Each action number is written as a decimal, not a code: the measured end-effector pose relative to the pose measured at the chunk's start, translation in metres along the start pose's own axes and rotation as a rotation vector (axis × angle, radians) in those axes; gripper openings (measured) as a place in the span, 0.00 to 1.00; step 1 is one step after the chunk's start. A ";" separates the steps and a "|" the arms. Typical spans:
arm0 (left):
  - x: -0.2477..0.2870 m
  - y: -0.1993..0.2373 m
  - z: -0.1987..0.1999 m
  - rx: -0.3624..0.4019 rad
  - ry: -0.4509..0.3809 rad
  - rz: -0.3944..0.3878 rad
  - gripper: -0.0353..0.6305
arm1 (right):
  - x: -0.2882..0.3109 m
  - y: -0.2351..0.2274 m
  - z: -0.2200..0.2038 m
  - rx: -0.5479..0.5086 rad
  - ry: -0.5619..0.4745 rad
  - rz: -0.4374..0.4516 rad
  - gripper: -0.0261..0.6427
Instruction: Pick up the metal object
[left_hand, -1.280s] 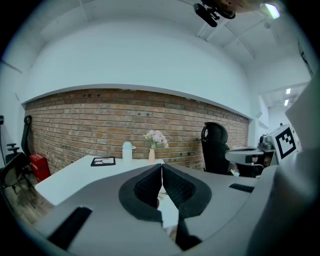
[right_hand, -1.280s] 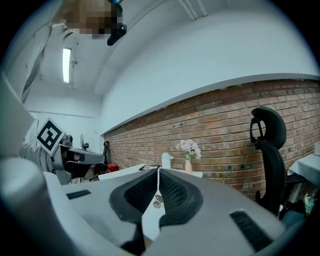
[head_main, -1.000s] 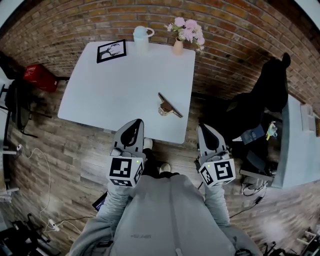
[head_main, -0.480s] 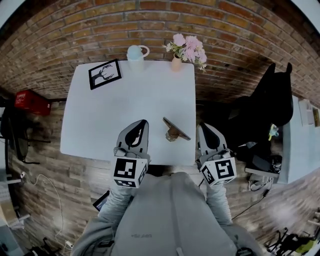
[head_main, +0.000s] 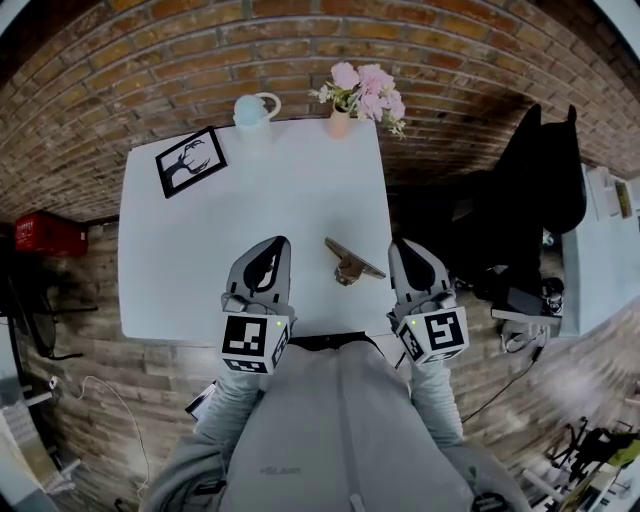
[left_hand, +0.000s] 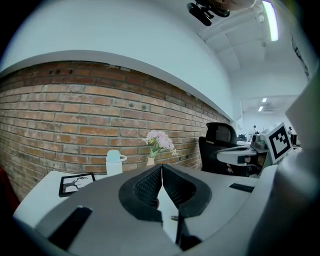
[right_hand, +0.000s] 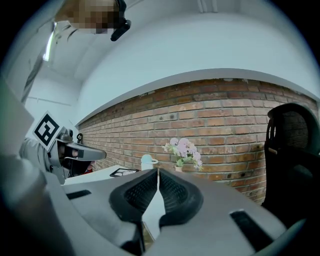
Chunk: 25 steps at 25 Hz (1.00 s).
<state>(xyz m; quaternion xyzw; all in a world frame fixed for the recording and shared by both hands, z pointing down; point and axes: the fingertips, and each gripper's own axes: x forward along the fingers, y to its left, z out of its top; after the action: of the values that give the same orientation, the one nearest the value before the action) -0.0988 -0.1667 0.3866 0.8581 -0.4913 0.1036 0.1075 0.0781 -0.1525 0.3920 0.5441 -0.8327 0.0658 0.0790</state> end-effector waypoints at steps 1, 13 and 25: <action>0.000 0.000 -0.001 -0.001 0.001 -0.002 0.09 | 0.000 0.000 0.000 -0.002 0.002 -0.001 0.08; 0.003 -0.015 -0.003 -0.013 -0.004 -0.006 0.09 | -0.006 0.002 -0.007 -0.013 0.051 0.049 0.08; 0.005 -0.027 -0.016 -0.029 0.027 -0.017 0.09 | 0.002 0.018 -0.028 0.002 0.133 0.148 0.27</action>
<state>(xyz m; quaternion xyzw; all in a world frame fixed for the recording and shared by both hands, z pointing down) -0.0744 -0.1534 0.4011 0.8593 -0.4838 0.1070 0.1273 0.0628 -0.1413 0.4194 0.4758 -0.8633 0.1085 0.1286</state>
